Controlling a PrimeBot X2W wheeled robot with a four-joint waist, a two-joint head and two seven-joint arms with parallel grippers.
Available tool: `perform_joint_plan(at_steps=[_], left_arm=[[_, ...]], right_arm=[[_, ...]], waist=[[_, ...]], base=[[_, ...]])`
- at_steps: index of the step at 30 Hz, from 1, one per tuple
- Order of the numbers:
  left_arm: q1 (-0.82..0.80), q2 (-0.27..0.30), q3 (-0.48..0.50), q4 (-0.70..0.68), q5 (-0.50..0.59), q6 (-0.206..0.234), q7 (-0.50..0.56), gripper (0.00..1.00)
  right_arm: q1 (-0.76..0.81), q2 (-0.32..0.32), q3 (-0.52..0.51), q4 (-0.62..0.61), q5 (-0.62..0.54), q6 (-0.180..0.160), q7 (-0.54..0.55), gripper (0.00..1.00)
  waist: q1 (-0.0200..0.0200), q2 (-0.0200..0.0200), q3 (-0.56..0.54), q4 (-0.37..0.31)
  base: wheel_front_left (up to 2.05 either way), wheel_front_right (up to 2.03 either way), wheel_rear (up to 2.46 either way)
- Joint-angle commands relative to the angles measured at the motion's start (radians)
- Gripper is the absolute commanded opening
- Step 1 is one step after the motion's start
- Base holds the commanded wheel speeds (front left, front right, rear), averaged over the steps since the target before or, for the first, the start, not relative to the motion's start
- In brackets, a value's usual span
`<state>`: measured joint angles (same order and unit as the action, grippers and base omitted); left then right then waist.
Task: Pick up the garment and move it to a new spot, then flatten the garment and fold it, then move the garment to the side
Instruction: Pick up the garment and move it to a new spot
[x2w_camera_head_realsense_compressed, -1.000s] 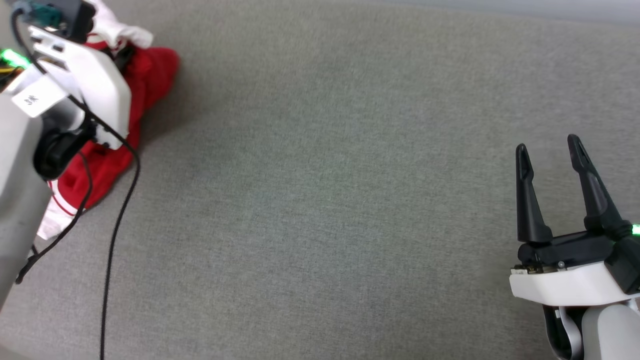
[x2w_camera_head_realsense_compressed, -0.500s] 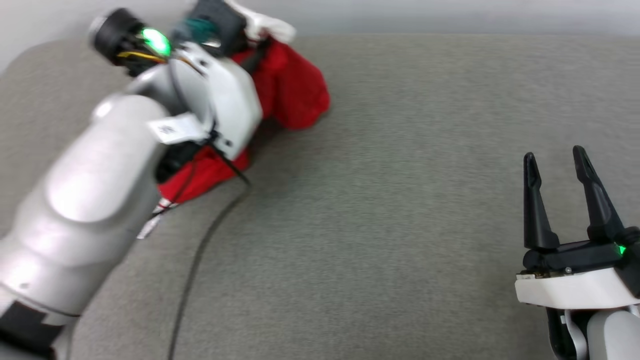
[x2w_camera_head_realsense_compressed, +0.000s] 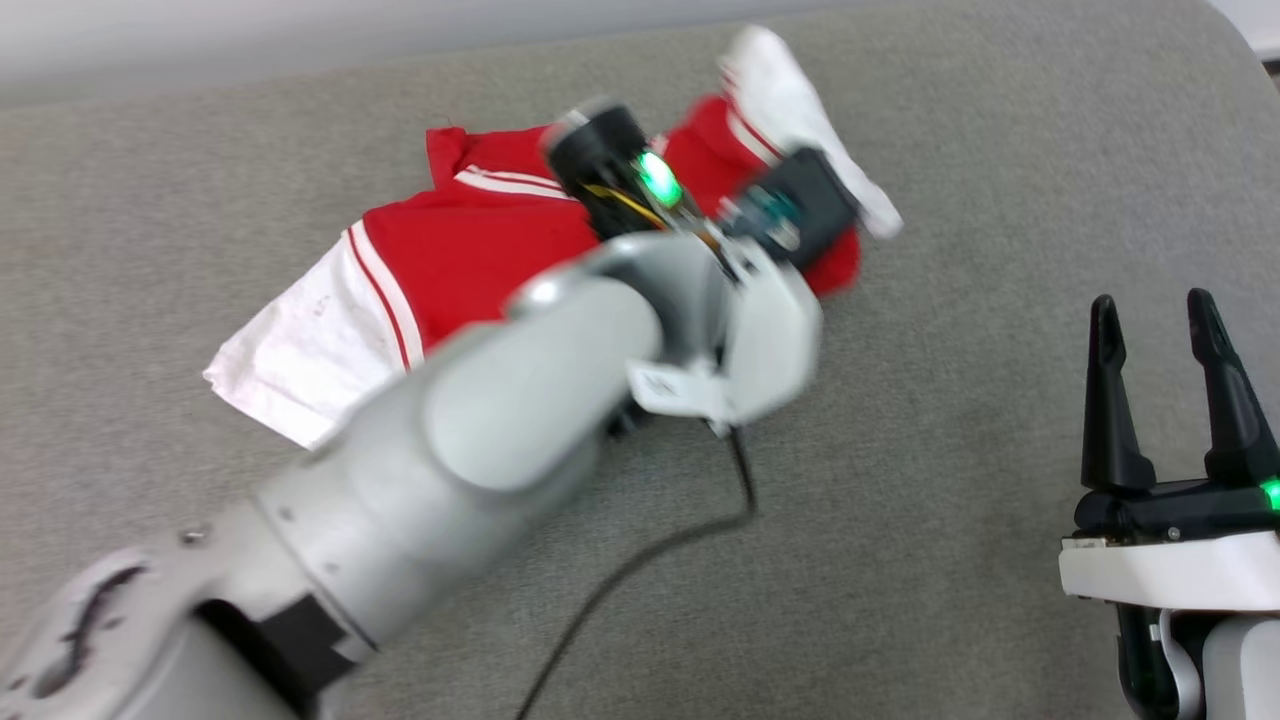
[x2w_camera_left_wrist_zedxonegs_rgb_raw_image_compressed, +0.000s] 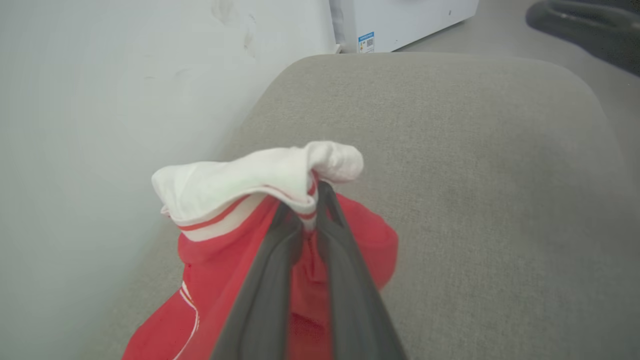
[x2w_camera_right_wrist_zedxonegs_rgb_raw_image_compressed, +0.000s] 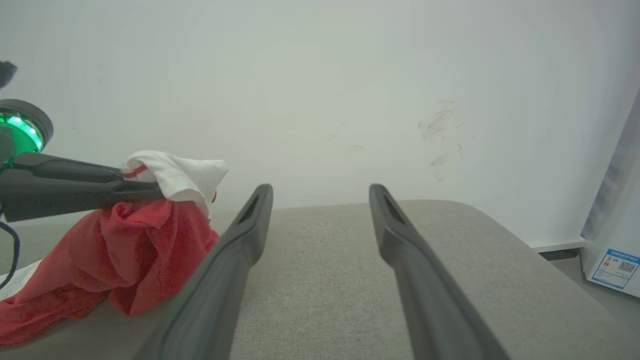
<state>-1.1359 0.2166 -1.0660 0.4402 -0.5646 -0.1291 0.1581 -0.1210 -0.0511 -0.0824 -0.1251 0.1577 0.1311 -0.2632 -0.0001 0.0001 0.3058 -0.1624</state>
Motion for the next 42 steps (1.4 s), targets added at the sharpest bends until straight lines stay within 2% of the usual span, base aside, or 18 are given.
perform_joint_plan(at_steps=[1, 2, 6, 10, 11, 12, 19, 22, 23, 24, 34, 39, 42], left_arm=[[-0.009, -0.029, -0.052, 0.025, -0.006, 0.0, -0.014, 0.0], [-0.009, -0.029, -0.052, 0.025, -0.006, 0.0, -0.014, 0.0], [0.013, -0.093, -0.147, 0.082, -0.032, 0.0, -0.055, 0.0], [0.046, -0.133, -0.198, 0.128, -0.05, 0.0, -0.078, 0.0], [0.054, -0.14, -0.204, 0.137, -0.051, 0.0, -0.079, 0.0], [0.116, -0.155, -0.215, 0.16, -0.013, -0.001, -0.037, 0.0], [0.245, -0.164, -0.216, 0.118, 0.055, -0.001, 0.062, 0.0], [0.262, -0.164, -0.215, 0.103, 0.056, -0.001, 0.053, 0.0], [0.262, -0.165, -0.215, 0.103, 0.053, -0.001, 0.041, 0.47], [0.257, -0.165, -0.215, 0.106, 0.049, -0.001, 0.023, 1.0], [0.236, -0.167, -0.186, 0.152, -0.036, 0.01, -0.235, 1.0], [0.256, -0.164, -0.135, 0.163, -0.054, 0.076, -0.334, 1.0], [0.269, -0.136, -0.09, 0.163, -0.048, 0.137, -0.386, 1.0]], right_arm=[[-0.015, 0.002, -0.002, 0.001, 0.012, -0.001, -0.002, 1.0], [-0.015, 0.002, -0.002, 0.001, 0.012, -0.001, -0.002, 1.0], [-0.024, 0.002, -0.007, 0.002, 0.02, -0.001, -0.002, 1.0], [-0.033, 0.002, -0.01, 0.002, 0.024, -0.001, -0.002, 1.0], [-0.036, 0.002, -0.012, 0.003, 0.025, -0.001, -0.002, 1.0], [-0.043, 0.002, -0.014, 0.006, 0.023, -0.001, -0.002, 1.0], [-0.047, 0.002, -0.015, 0.014, 0.022, -0.001, -0.002, 1.0], [-0.043, 0.002, -0.018, 0.021, 0.015, -0.001, -0.002, 1.0], [-0.039, 0.002, -0.02, 0.022, 0.013, -0.001, -0.002, 1.0], [-0.035, 0.002, -0.021, 0.025, 0.01, -0.001, -0.002, 1.0], [0.023, 0.002, -0.035, 0.05, -0.01, -0.001, -0.002, 1.0], [0.06, 0.001, -0.04, 0.054, -0.022, -0.001, -0.002, 1.0], [0.076, 0.001, -0.042, 0.058, -0.026, -0.001, -0.002, 1.0]], waist=[[0.0001, -0.0001, 0.028, -0.027], [0.0001, -0.0001, 0.028, -0.027], [0.0001, -0.0001, 0.051, -0.046], [0.0001, -0.0001, 0.071, -0.056], [0.0001, -0.0001, 0.074, -0.058], [0.0001, -0.0001, 0.085, -0.062], [0.0001, -0.0001, 0.087, -0.063], [0.0001, -0.0001, 0.078, -0.056], [0.0001, -0.0001, 0.072, -0.052], [0.0001, -0.0001, 0.065, -0.049], [0.0001, -0.0001, -0.059, 0.009], [0.0001, -0.0001, -0.123, 0.052], [0.0001, -0.0001, -0.152, 0.075]], base=[[0.0, 0.0, 0.0], [0.0, 0.0, 0.0], [0.0, 0.0, 0.0], [0.0, 0.0, 0.0], [0.0, 0.0, 0.0], [0.0, 0.0, 0.0], [0.0, 0.0, 0.0], [0.0, 0.0, 0.0], [0.0, 0.0, 0.0], [0.0, 0.0, 0.0], [0.0, 0.0, 0.0], [0.0, 0.0, 0.0], [0.0, 0.0, 0.0]])
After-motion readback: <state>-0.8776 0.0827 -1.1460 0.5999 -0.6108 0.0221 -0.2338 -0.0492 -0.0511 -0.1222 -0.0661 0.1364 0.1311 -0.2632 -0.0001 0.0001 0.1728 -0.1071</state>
